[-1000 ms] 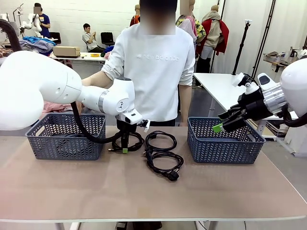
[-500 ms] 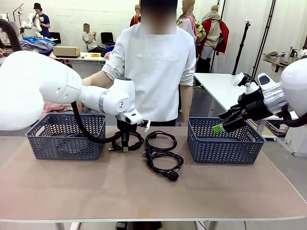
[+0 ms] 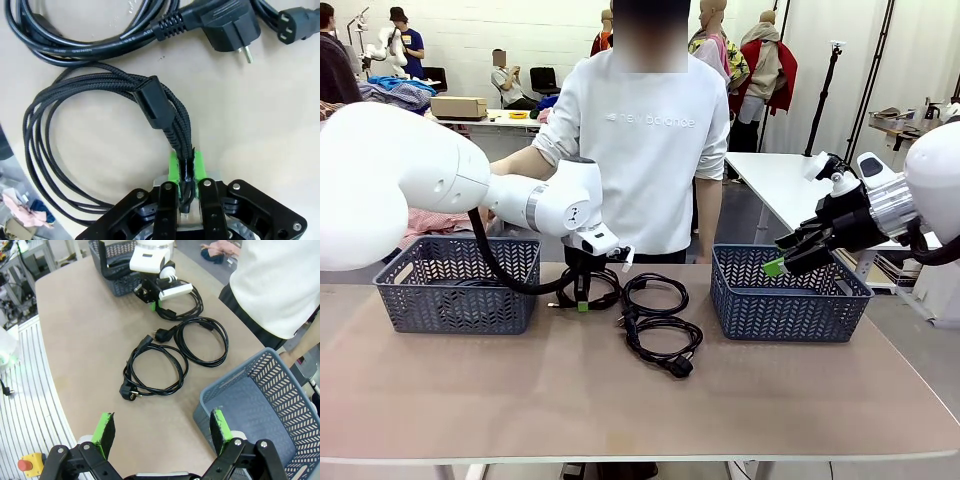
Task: Organize the cables according to human instructions.
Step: Pick up a bundle of cables and place it in the basket indicated by the human.
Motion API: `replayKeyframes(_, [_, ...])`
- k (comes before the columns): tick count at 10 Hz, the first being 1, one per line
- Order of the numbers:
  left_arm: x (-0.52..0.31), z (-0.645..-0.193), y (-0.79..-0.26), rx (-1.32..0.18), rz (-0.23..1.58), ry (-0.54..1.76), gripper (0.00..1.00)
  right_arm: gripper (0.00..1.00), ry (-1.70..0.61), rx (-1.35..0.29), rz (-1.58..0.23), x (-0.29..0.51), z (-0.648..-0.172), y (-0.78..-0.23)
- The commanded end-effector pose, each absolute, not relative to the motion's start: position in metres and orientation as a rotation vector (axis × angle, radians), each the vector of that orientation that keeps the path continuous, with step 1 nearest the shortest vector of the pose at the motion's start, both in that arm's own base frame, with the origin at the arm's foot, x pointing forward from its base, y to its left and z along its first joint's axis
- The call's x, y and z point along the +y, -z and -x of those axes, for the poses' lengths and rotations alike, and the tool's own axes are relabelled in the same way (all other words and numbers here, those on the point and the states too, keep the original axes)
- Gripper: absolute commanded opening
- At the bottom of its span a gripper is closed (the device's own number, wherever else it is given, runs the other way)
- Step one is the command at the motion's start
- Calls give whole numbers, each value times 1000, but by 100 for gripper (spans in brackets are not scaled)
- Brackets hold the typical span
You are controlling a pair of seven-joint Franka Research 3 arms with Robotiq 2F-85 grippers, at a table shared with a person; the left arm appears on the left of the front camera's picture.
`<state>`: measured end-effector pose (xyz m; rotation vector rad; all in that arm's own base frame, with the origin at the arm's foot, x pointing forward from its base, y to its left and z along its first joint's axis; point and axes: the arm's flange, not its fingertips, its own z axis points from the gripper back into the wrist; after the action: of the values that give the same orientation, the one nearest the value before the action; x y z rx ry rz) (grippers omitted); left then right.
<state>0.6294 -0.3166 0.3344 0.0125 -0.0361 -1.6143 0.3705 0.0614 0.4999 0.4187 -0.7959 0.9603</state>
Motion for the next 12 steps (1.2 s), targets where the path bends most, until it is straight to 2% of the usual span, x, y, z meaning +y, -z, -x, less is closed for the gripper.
replayKeyframes(1, [-310,-621,-373,-62,-44,1617,0,100,-978,-817,-443,60,-374,-499])
replayKeyframes(5, [-300,-610,-472,-155,-119,1595,0,100,-978,-817,-443,60,-374,-499])
replayKeyframes(8, [-253,-578,-532,-189,-133,1547,0,100,-978,-817,-443,60,-374,-499])
replayKeyframes(10, [-210,-559,-549,-191,-142,1473,0,100,-978,-817,-443,60,-374,-499])
replayKeyframes(12, [-164,-546,-544,-176,-112,1412,0,100,-978,-817,-443,60,-374,-499])
